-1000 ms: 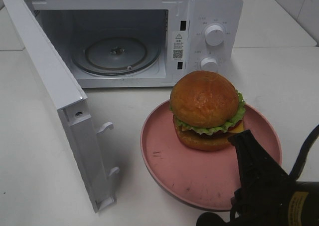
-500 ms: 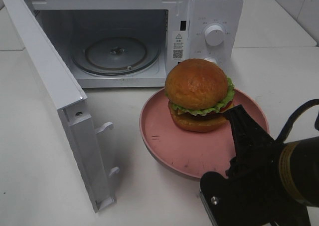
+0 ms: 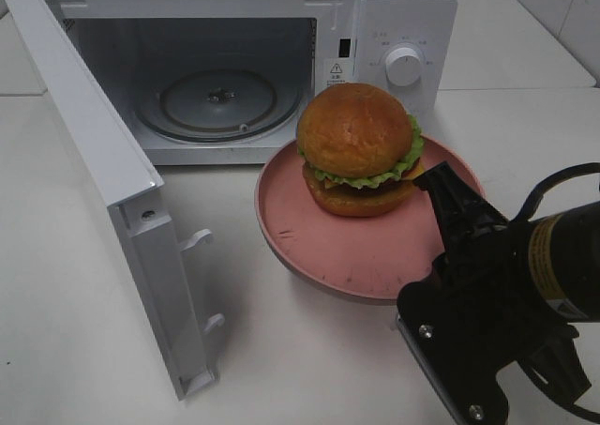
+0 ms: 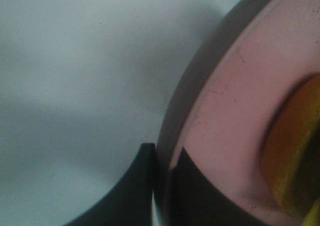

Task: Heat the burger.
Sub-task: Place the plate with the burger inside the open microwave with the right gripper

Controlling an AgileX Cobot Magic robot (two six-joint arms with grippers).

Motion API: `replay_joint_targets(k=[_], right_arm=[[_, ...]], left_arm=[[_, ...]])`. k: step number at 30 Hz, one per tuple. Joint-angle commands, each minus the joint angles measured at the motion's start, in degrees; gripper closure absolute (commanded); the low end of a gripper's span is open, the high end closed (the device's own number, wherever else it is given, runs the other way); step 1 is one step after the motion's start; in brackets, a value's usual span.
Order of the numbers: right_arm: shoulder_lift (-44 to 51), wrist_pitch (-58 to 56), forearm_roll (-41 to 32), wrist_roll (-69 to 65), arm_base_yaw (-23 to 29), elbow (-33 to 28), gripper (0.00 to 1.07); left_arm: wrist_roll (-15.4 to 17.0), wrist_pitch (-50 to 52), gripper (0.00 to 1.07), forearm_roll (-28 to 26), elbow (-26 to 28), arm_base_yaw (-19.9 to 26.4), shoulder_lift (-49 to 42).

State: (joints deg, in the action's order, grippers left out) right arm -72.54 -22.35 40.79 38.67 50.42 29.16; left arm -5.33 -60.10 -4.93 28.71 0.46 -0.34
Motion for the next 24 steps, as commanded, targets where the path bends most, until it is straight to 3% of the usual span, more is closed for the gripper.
replay_joint_targets(k=[1, 6, 8, 9, 10, 15, 24], right_arm=[[0.52, 4.01, -4.53, 9.57, -3.21, 1.72, 1.07], [0.17, 4.01, -10.43, 18.16, -5.44, 3.95, 1.07], [-1.09, 3.50, -17.82, 26.13, -6.99, 5.79, 1.07], [-1.09, 3.50, -17.82, 26.13, -6.99, 5.79, 1.07], [-2.06, 3.50, -23.49, 31.17, -7.73, 6.76, 1.07], [-4.47, 3.61, -33.12, 42.51, -8.82, 9.45, 1.07], [-8.71, 3.67, -35.12, 44.98, -9.57, 14.15, 1.07]], left_arm=[[0.29, 0.69, 0.09, -0.46, -0.23, 0.06, -1.38], [0.29, 0.69, 0.09, -0.46, -0.23, 0.06, -1.38], [0.29, 0.69, 0.09, -0.46, -0.23, 0.06, -1.38], [0.29, 0.69, 0.09, -0.46, -0.23, 0.06, -1.38], [0.29, 0.69, 0.09, -0.46, -0.23, 0.06, -1.38], [0.29, 0.69, 0.09, -0.46, -0.23, 0.06, -1.38], [0.29, 0.69, 0.09, -0.46, -0.23, 0.06, -1.38]])
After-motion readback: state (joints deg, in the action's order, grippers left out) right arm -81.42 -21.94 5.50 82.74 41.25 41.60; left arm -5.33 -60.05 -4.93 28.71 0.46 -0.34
